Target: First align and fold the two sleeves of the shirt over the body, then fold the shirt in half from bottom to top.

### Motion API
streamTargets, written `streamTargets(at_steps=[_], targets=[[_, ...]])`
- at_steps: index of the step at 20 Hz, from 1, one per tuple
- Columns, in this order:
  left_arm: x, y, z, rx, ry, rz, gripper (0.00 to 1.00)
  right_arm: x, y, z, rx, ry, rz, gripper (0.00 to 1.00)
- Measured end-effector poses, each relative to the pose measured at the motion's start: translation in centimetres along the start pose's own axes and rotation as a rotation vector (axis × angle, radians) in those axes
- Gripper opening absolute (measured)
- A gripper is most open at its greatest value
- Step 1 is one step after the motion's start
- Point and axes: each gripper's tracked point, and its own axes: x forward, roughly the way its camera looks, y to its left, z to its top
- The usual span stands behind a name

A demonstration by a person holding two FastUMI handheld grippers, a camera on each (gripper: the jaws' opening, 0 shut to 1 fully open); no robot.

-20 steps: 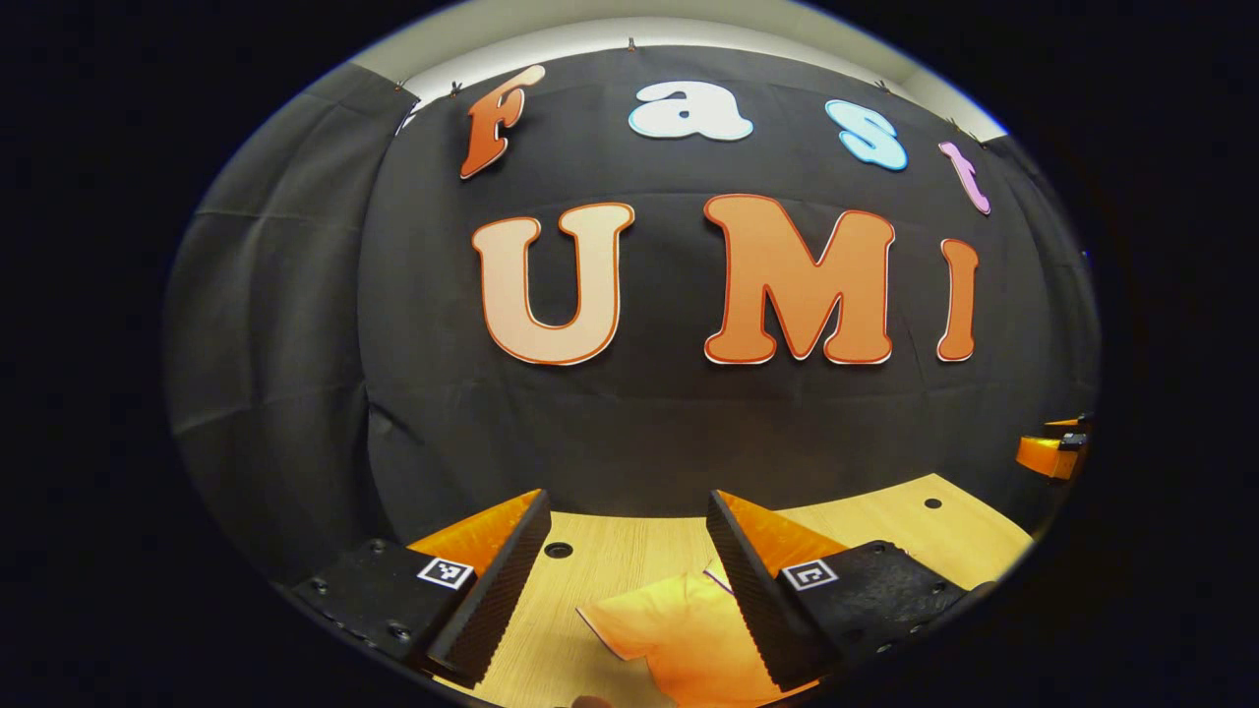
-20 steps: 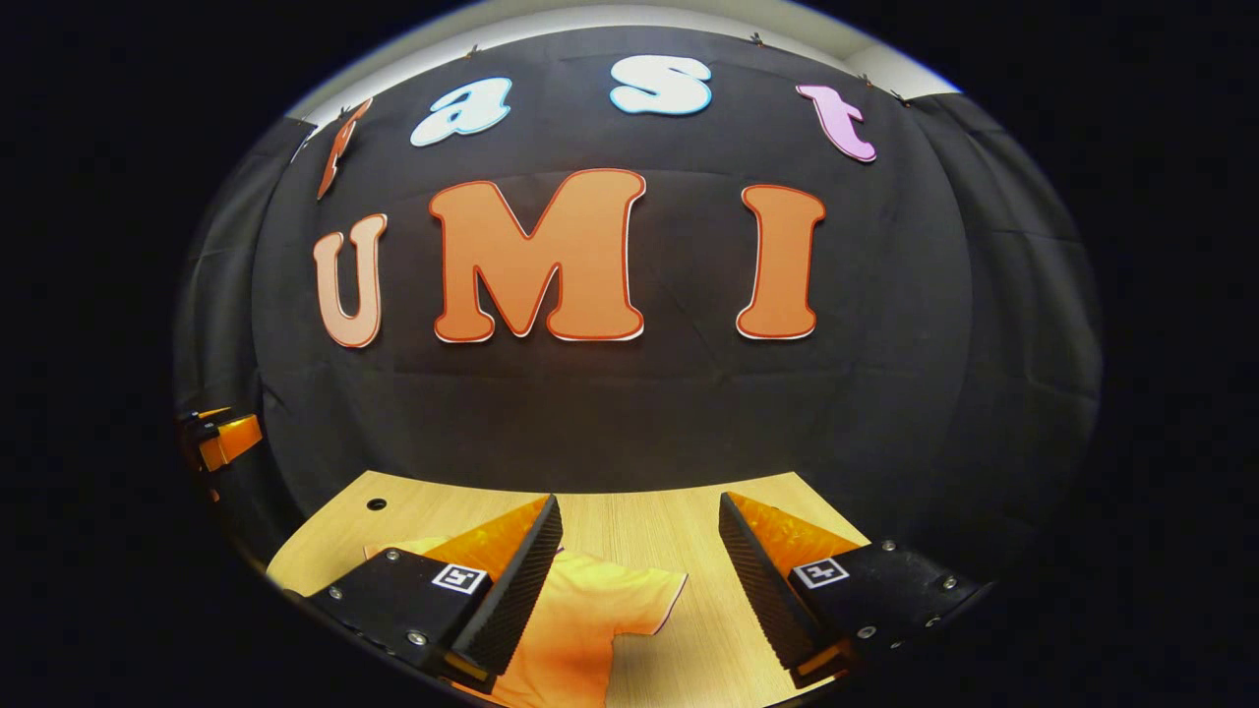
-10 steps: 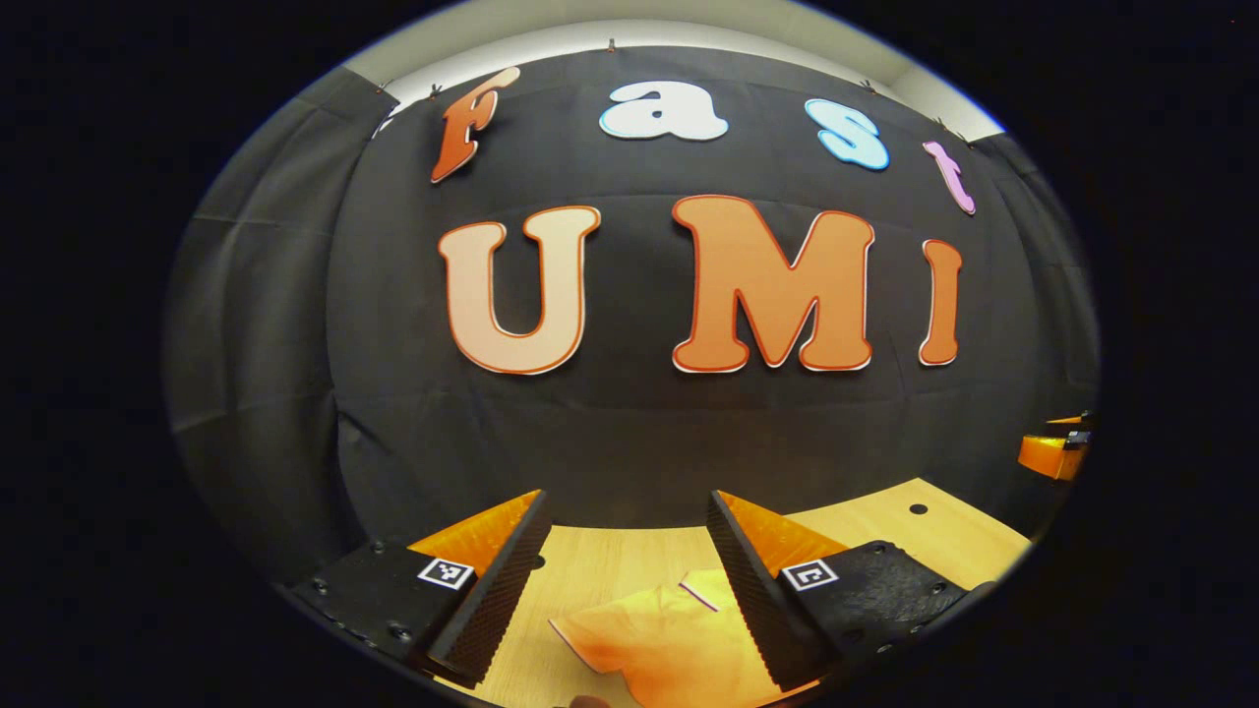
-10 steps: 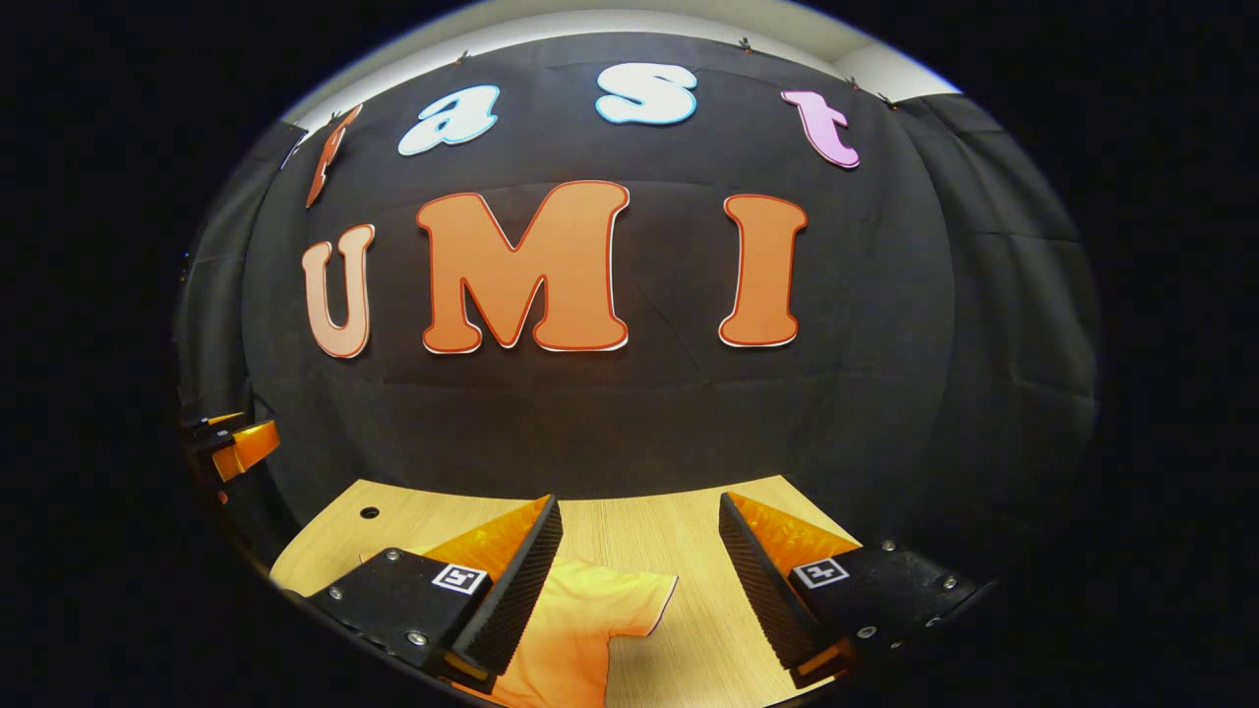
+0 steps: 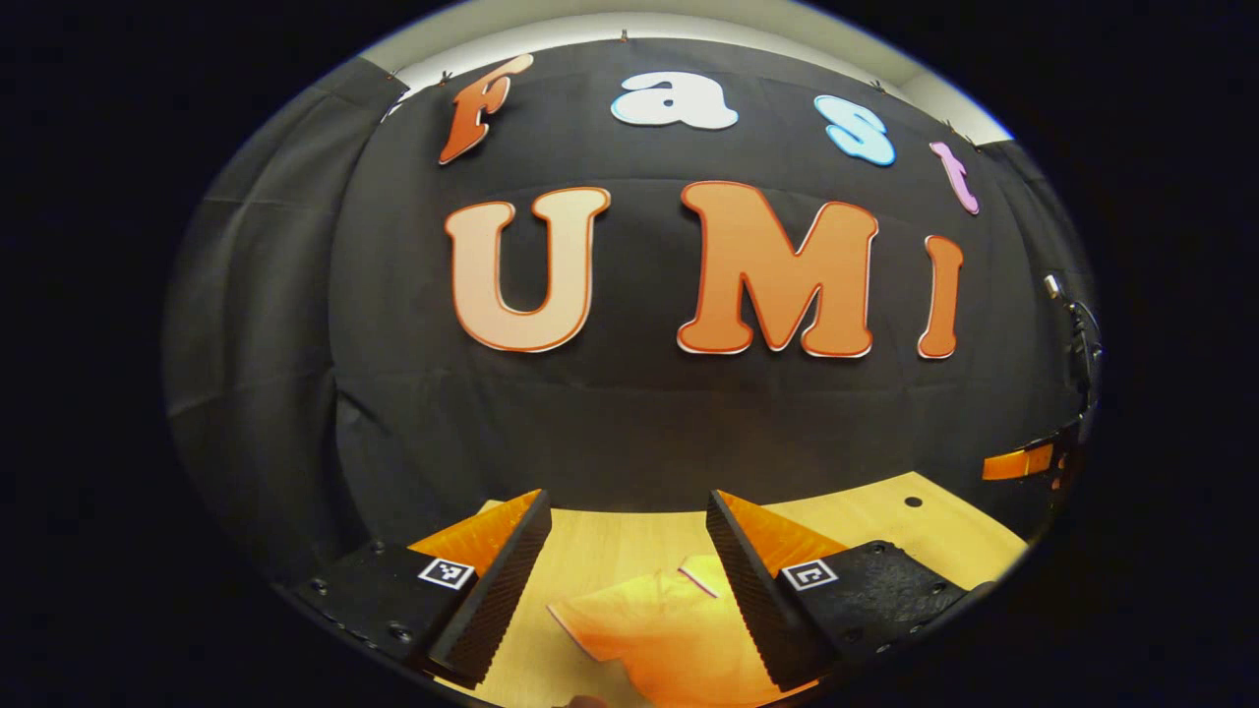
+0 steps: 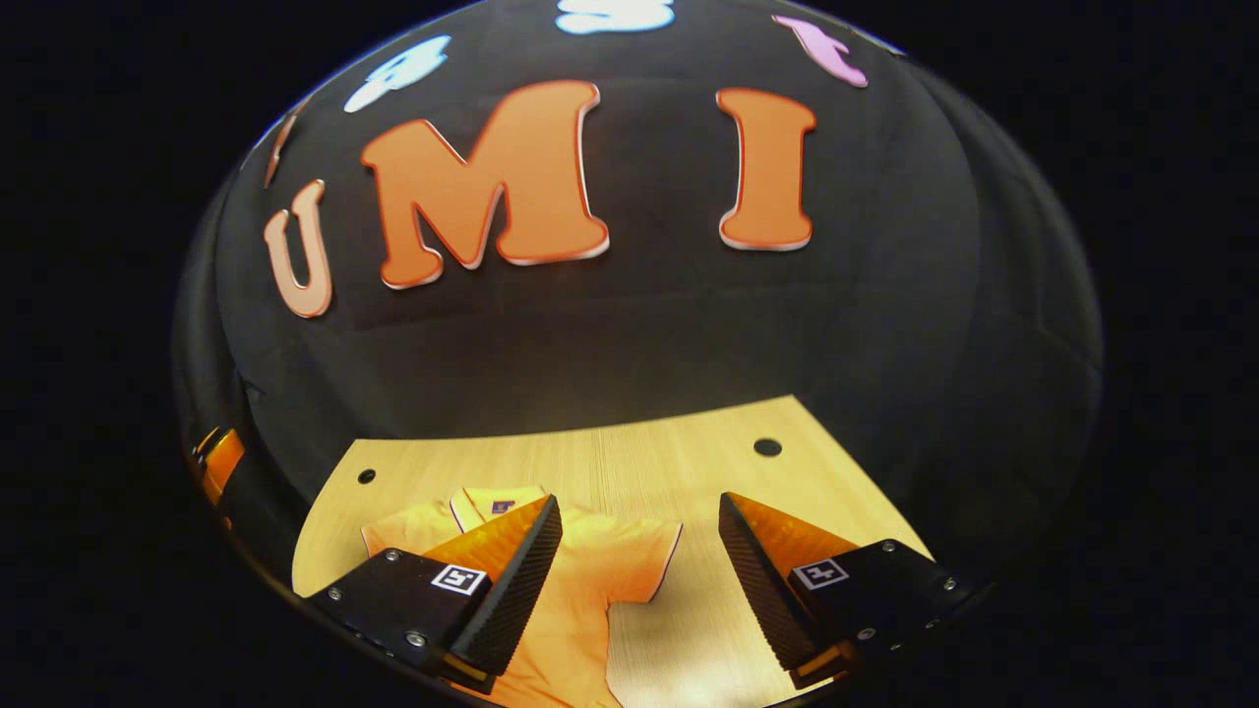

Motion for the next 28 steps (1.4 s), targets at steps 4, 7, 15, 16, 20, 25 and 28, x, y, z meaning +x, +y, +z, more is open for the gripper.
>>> streamTargets(at_steps=[4,7,15,16,20,25,28], targets=[[-0.7,4.0,-2.4,-0.006,0.044,0.078,0.98,7.5,-1.3,-4.3,0.066,0.271,-0.021,0.98],[-1.0,7.3,-3.3,0.013,0.063,0.145,0.97,12.6,-4.1,-8.6,0.055,0.457,-0.098,0.98],[-1.0,11.5,-5.9,-0.002,0.13,0.233,0.97,17.2,-6.3,-17.1,0.197,0.715,-0.207,0.98],[-0.9,11.5,-6.2,-0.003,0.134,0.232,0.97,17.4,-6.3,-17.5,0.194,0.72,-0.208,0.98],[-0.7,11.6,-6.5,-0.006,0.148,0.238,0.97,17.7,-5.9,-18.5,0.158,0.744,-0.203,0.96],[-0.7,11.1,-6.6,-0.012,0.153,0.237,0.96,18.1,-5.3,-19.7,0.125,0.782,-0.205,0.85],[-0.9,11.1,-7.2,-0.036,0.163,0.237,0.96,18.1,-5.1,-19.8,0.15,0.799,-0.211,0.75]])
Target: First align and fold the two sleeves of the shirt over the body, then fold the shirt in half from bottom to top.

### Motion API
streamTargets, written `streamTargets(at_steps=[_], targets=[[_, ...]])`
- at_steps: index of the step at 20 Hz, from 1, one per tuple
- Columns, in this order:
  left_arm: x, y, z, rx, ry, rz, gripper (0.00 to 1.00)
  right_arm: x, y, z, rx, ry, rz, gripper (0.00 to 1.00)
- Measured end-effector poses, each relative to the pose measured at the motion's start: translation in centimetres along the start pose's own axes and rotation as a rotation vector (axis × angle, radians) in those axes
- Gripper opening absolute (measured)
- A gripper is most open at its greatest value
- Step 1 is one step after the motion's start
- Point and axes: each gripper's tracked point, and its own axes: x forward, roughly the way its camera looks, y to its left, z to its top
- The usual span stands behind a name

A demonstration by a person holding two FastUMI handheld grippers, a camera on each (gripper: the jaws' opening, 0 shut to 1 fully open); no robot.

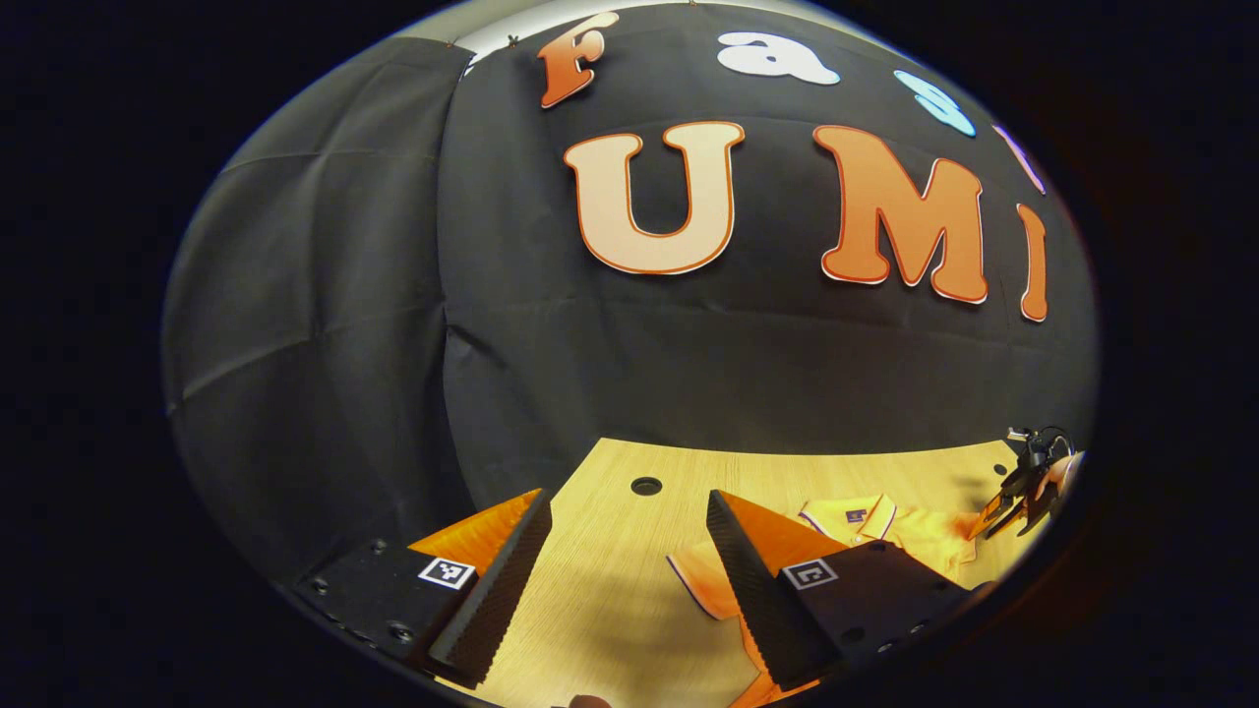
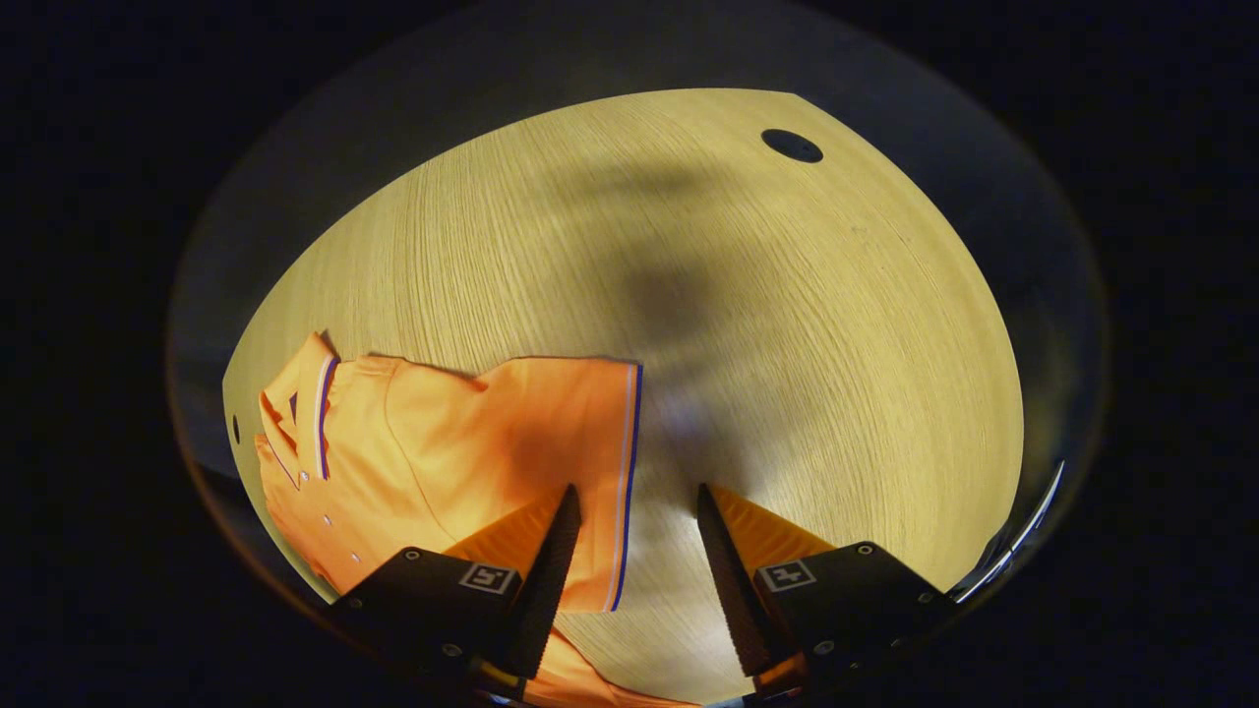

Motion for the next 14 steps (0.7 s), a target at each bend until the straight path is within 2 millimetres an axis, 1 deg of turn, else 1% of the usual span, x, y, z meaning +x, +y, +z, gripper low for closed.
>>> streamTargets(at_steps=[1,2,3,4,5,6,7,8,9,10,12,14], targets=[[-0.2,0.0,-0.3,-0.007,0.008,0.0,0.97,-0.1,0.1,-0.3,0.006,0.013,0.0,0.74],[-0.2,0.1,-0.6,-0.014,0.012,0.002,0.97,0.1,0.2,-0.5,0.004,0.029,0.002,0.68],[-0.3,0.1,-0.7,-0.018,0.016,0.003,0.97,0.1,0.3,-0.5,-0.01,0.03,0.001,0.67],[-0.4,0.1,-0.9,-0.017,0.02,0.004,0.97,0.4,0.6,-0.8,-0.013,0.031,0.004,0.73],[-0.5,0.2,-1.0,-0.012,0.021,0.005,0.96,0.0,0.9,-1.0,-0.005,0.04,0.013,0.75],[-0.6,0.3,-1.0,-0.006,0.021,0.006,0.97,0.1,1.2,-0.9,0.016,0.031,0.028,0.43],[-0.6,0.4,-0.9,0.0,0.019,0.008,0.97,0.0,1.6,-0.9,0.027,0.03,0.045,0.35],[-0.7,0.6,-0.9,0.005,0.016,0.01,0.97,0.1,1.7,-0.8,0.027,0.012,0.045,0.16],[-0.6,0.7,-0.6,0.007,0.012,0.01,0.97,0.1,1.7,-0.8,0.015,-0.006,0.045,0.14],[-0.7,0.6,-0.5,0.009,0.01,0.008,0.97,-0.3,2.1,-0.3,0.021,-0.032,0.07,0.14],[-0.8,0.5,-0.2,0.013,0.003,-0.001,0.97,-0.2,1.9,-0.2,0.01,-0.059,0.063,0.0],[-0.9,0.5,0.1,0.025,-0.006,-0.005,0.97,-0.5,2.0,-0.3,-0.008,-0.068,0.062,0.01]])
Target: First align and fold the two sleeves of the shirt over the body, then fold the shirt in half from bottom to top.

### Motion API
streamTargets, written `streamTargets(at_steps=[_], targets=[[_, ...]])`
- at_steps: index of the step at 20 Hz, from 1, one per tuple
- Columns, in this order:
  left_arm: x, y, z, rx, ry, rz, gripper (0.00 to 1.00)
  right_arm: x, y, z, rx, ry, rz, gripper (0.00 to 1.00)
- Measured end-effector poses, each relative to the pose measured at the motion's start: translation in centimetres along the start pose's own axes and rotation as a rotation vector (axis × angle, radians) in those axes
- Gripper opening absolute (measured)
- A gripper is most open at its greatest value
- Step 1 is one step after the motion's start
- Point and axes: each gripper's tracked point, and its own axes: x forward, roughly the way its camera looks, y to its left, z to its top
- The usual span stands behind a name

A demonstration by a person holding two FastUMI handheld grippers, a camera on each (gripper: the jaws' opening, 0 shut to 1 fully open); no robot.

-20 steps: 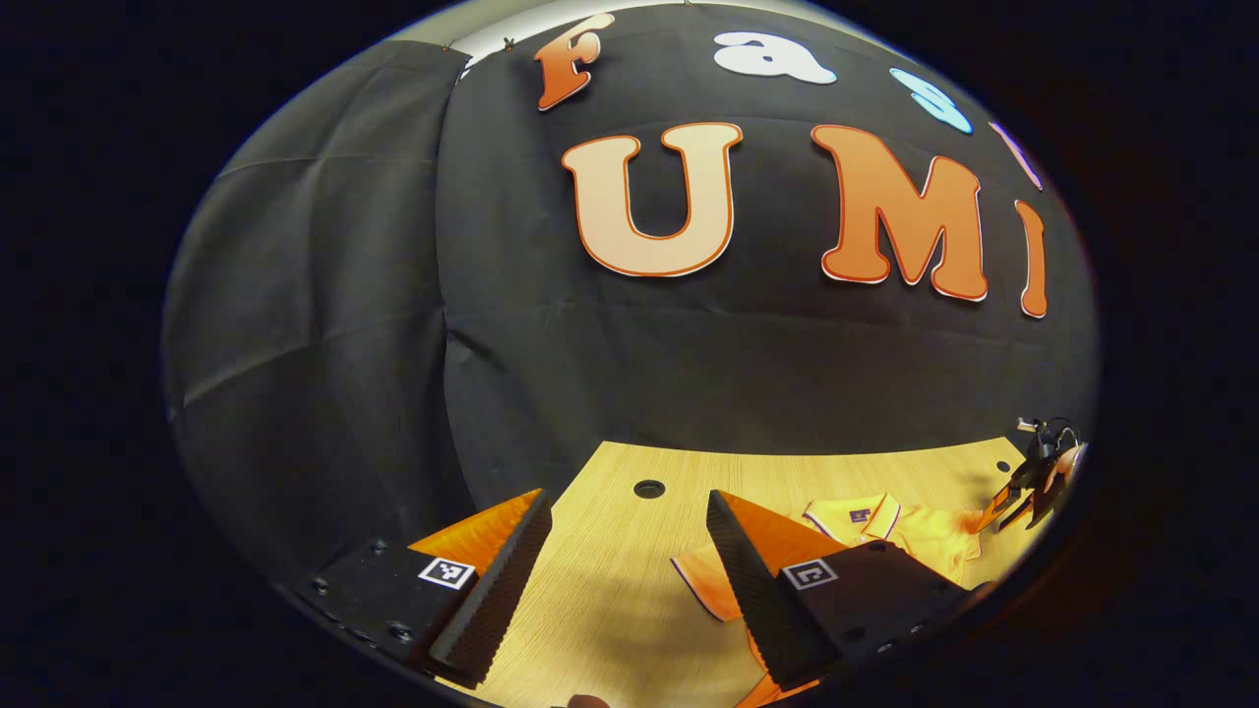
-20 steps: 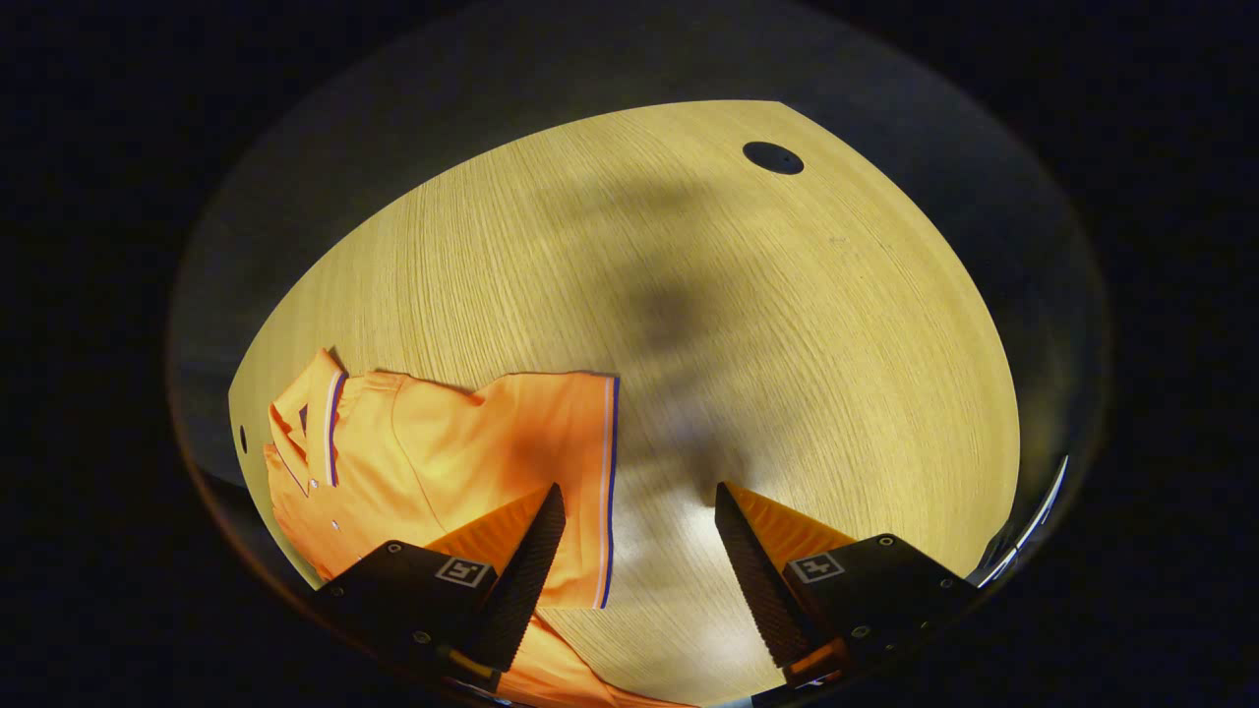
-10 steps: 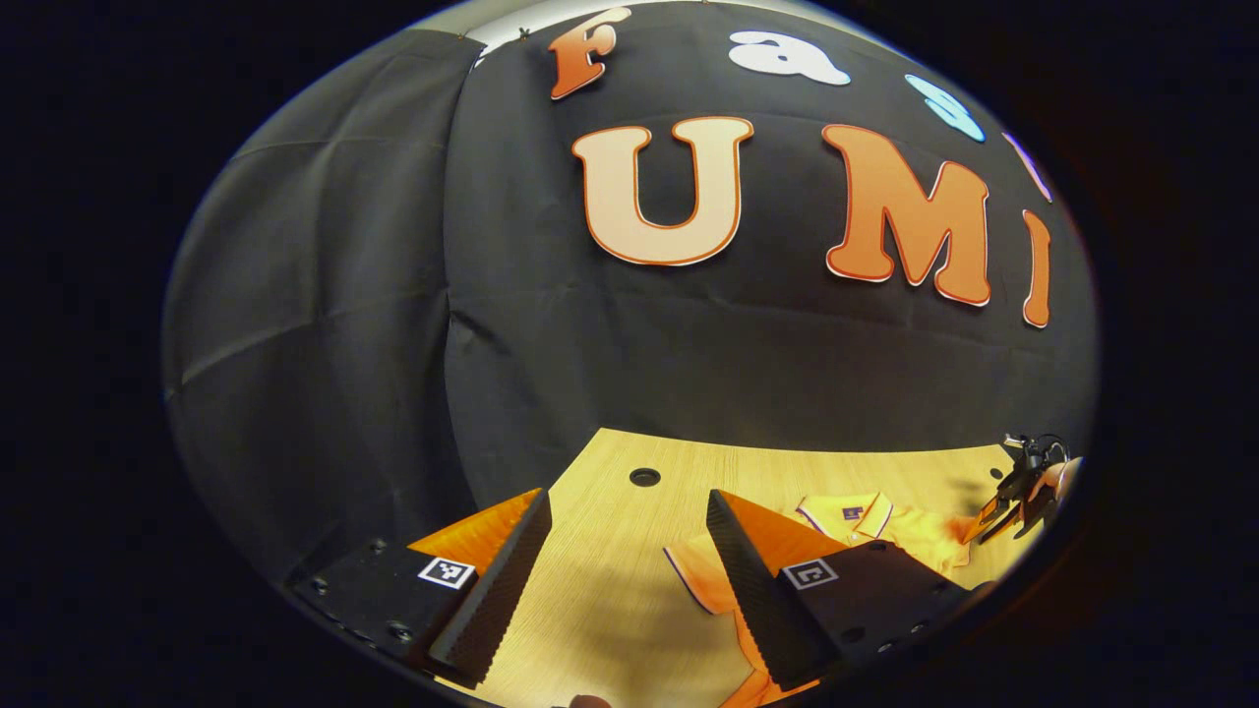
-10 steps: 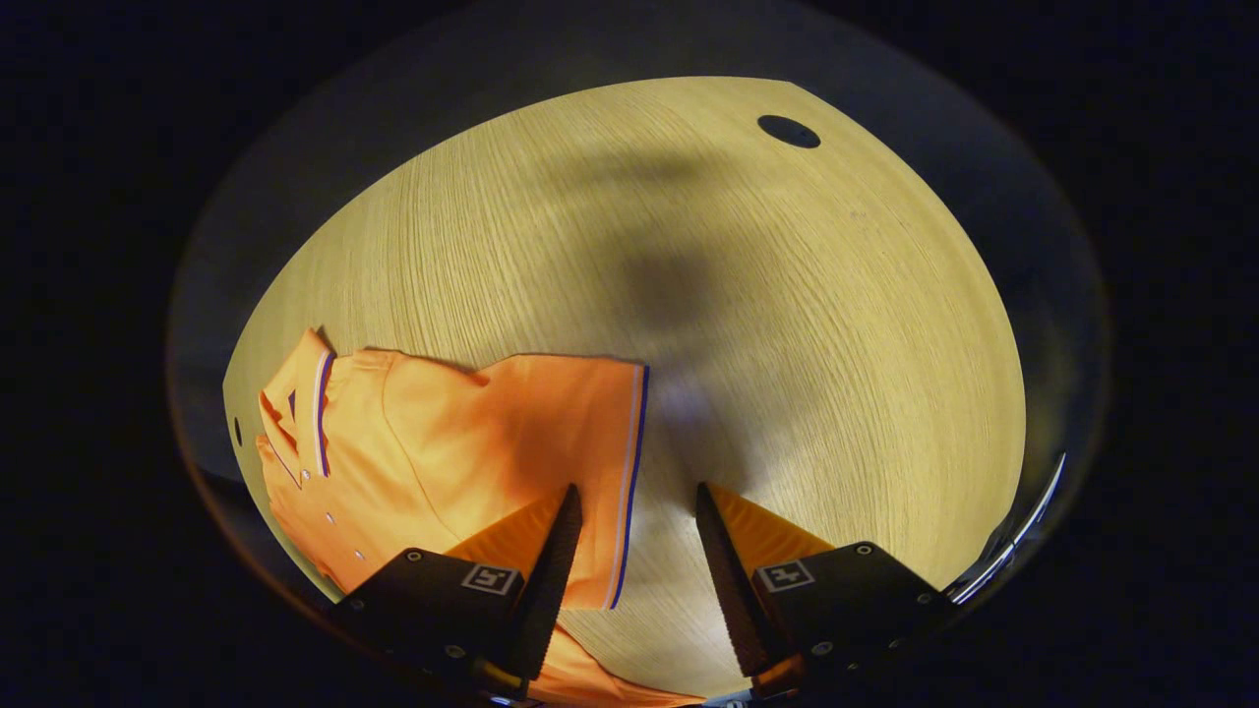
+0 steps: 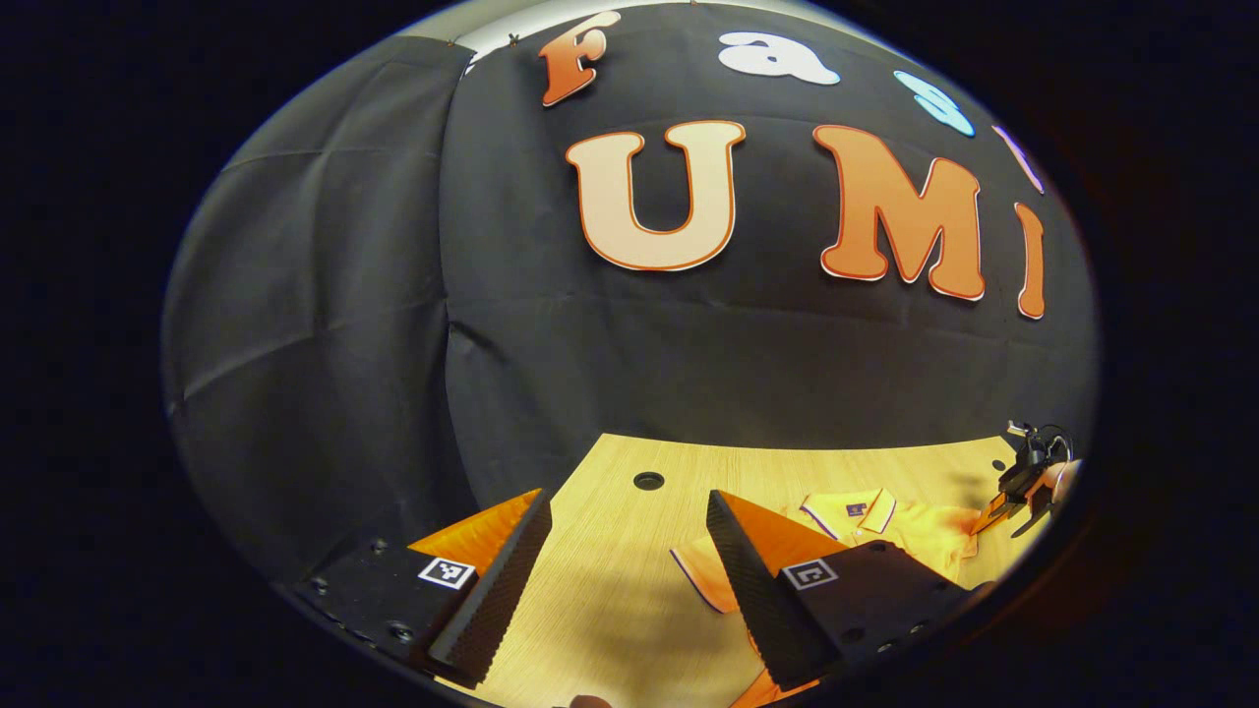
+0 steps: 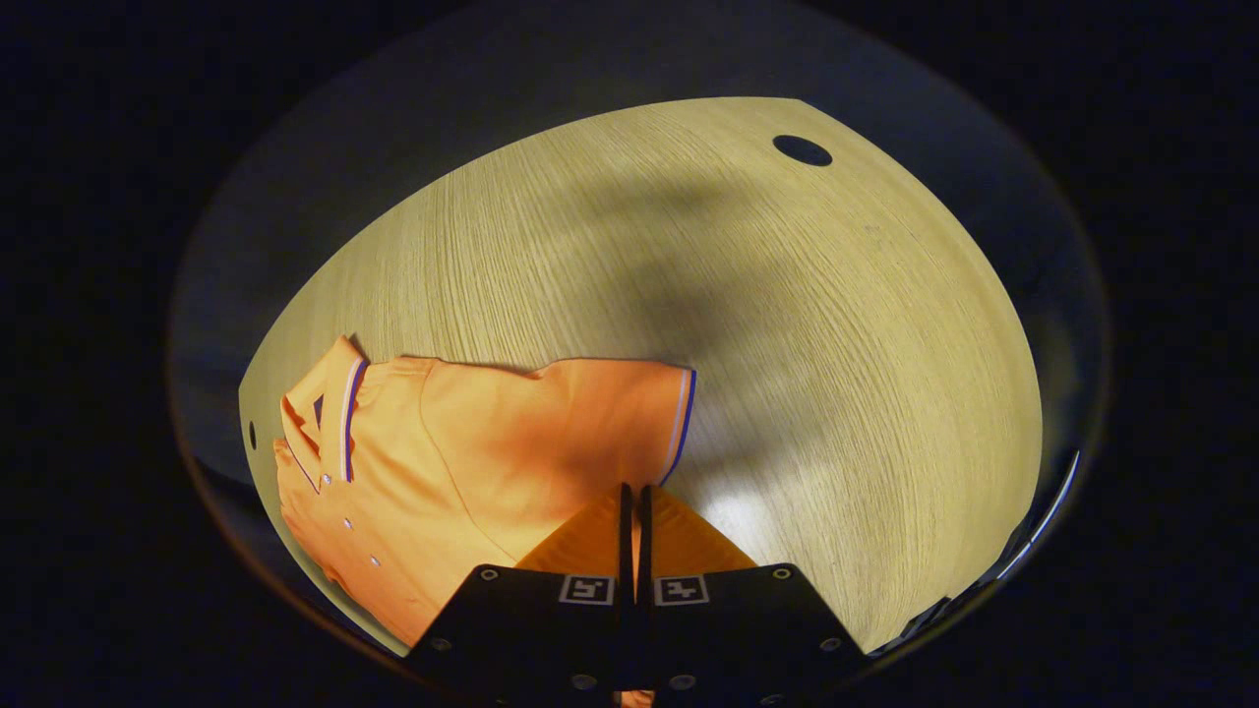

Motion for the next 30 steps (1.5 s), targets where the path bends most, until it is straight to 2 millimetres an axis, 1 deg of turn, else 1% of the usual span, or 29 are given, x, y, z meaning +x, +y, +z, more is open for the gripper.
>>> streamTargets(at_steps=[3,6,8,9,11,12,15,17,19,20,24,28,29,30], targets=[[-0.2,0.0,0.5,0.005,-0.011,-0.012,0.97,-1.2,0.7,0.5,-0.006,-0.039,0.015,0.01],[-0.1,0.1,0.6,-0.002,-0.015,-0.021,0.98,-3.2,1.3,0.9,-0.033,-0.078,0.027,0.0],[-0.3,0.3,0.7,-0.006,-0.02,-0.026,0.96,-4.8,2.1,1.6,-0.067,-0.113,0.028,0.0],[-0.4,0.5,0.9,-0.008,-0.023,-0.028,0.97,-5.5,2.6,1.7,-0.088,-0.128,0.025,0.0],[-0.6,1.1,0.9,-0.015,-0.027,-0.028,0.96,-7.1,4.1,1.8,-0.131,-0.153,0.034,0.0],[-0.7,1.5,0.8,-0.021,-0.029,-0.026,0.97,-7.9,4.9,1.7,-0.147,-0.164,0.041,0.0],[-1.2,3.3,0.6,-0.036,-0.033,-0.021,0.97,-10.1,8.0,1.3,-0.209,-0.197,0.069,0.0],[-1.5,4.4,0.4,-0.047,-0.037,-0.015,0.97,-11.2,9.9,0.8,-0.262,-0.21,0.079,0.0],[-1.8,5.6,0.2,-0.053,-0.039,-0.008,0.96,-11.7,11.9,0.1,-0.332,-0.217,0.084,0.0],[-1.8,6.0,-0.1,-0.051,-0.037,-0.005,0.97,-11.8,12.9,-0.3,-0.36,-0.223,0.081,0.0],[-2.5,8.6,-0.9,-0.03,-0.03,0.014,0.98,-12.1,17.0,-1.9,-0.41,-0.213,0.13,0.0],[-2.8,10.8,-1.8,-0.031,-0.011,0.029,0.97,-10.7,19.9,-3.3,-0.461,-0.208,0.143,0.01],[-2.8,11.2,-2.0,-0.032,-0.006,0.033,0.98,-10.2,20.8,-3.7,-0.467,-0.202,0.158,0.01],[-2.7,11.5,-2.2,-0.03,-0.001,0.036,0.98,-10.0,21.6,-4.3,-0.475,-0.195,0.178,0.01]])
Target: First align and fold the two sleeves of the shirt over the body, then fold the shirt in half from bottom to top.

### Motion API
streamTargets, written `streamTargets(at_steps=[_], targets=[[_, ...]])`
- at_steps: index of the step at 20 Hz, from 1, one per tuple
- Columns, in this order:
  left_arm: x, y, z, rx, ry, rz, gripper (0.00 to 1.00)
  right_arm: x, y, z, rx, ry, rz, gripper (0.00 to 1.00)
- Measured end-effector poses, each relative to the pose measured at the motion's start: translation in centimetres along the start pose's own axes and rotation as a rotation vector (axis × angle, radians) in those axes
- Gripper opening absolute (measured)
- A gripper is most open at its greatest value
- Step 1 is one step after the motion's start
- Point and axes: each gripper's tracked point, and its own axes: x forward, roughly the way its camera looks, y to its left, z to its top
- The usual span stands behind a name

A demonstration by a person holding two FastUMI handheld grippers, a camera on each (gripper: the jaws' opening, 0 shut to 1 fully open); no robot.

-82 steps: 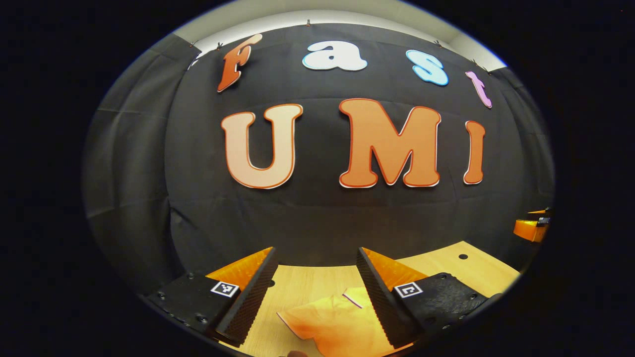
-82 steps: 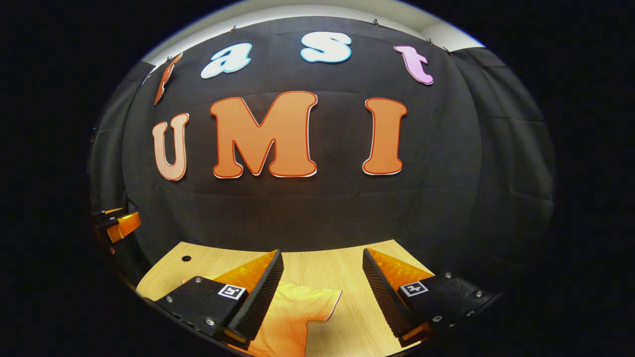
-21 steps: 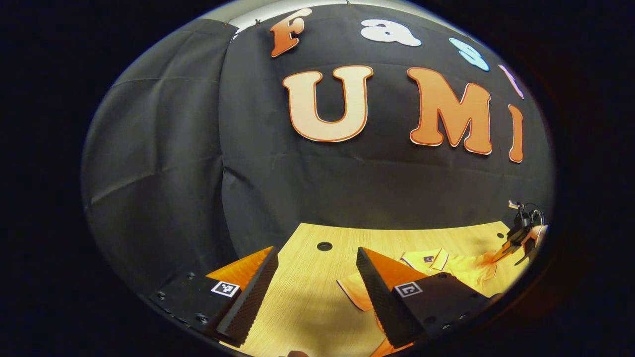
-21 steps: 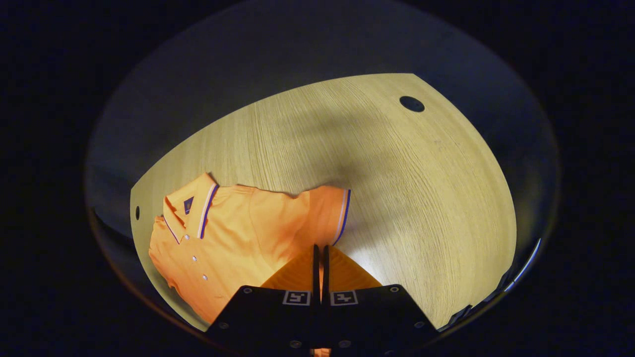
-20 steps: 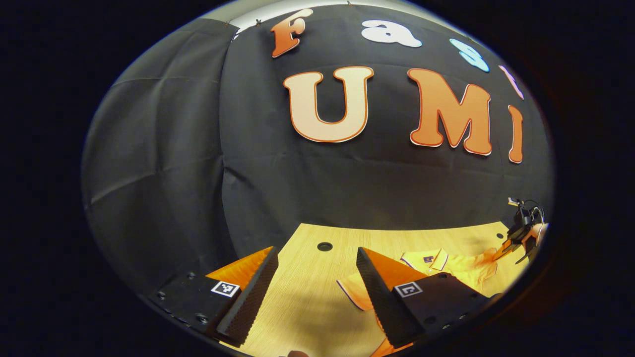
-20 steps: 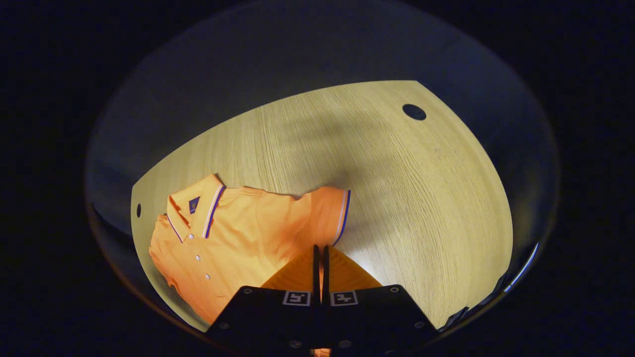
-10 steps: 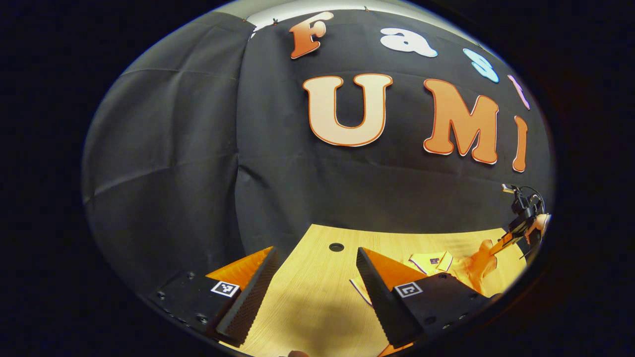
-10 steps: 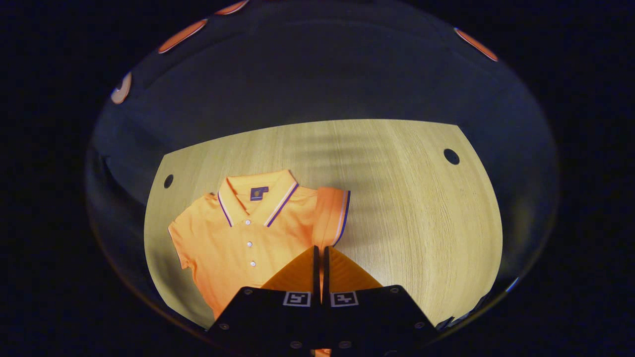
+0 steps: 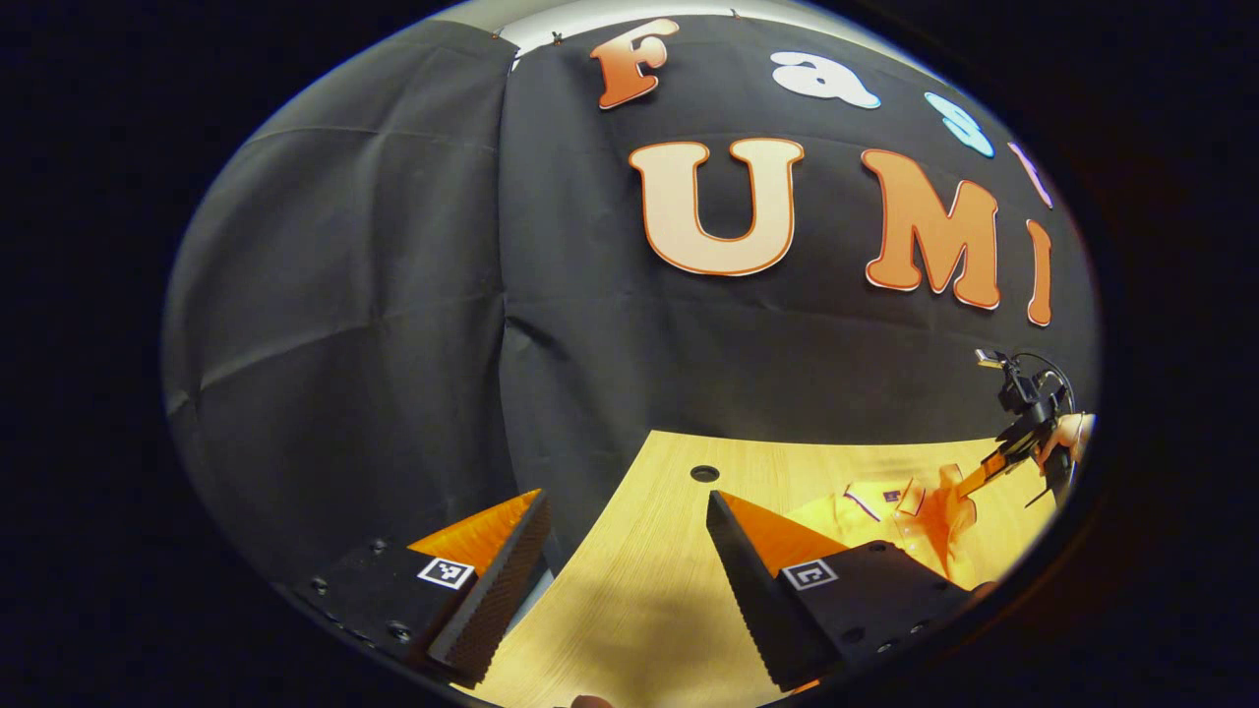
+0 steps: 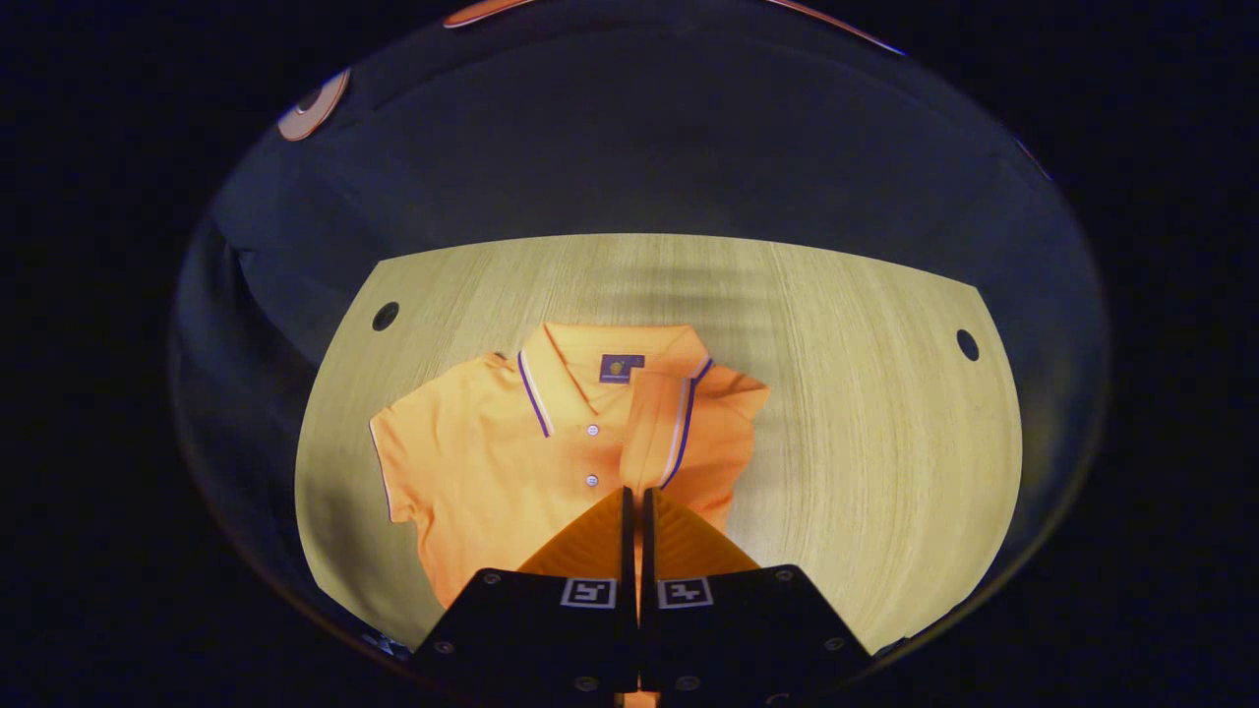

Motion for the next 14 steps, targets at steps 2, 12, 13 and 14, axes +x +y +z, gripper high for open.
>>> streamTargets(at_steps=[2,12,13,14], targets=[[0.1,0.4,-0.3,0.008,0.005,0.005,0.98,1.1,1.4,-0.4,-0.018,0.007,0.027,0.02],[1.1,-2.1,-0.1,0.037,0.016,-0.041,0.98,1.5,3.8,0.6,0.029,-0.072,0.095,1.0],[1.4,-2.7,0.2,0.045,0.015,-0.048,0.98,1.1,3.3,1.1,0.035,-0.1,0.086,0.99],[1.5,-3.5,0.2,0.051,0.016,-0.06,0.98,0.6,2.6,1.5,0.036,-0.123,0.071,0.99]])
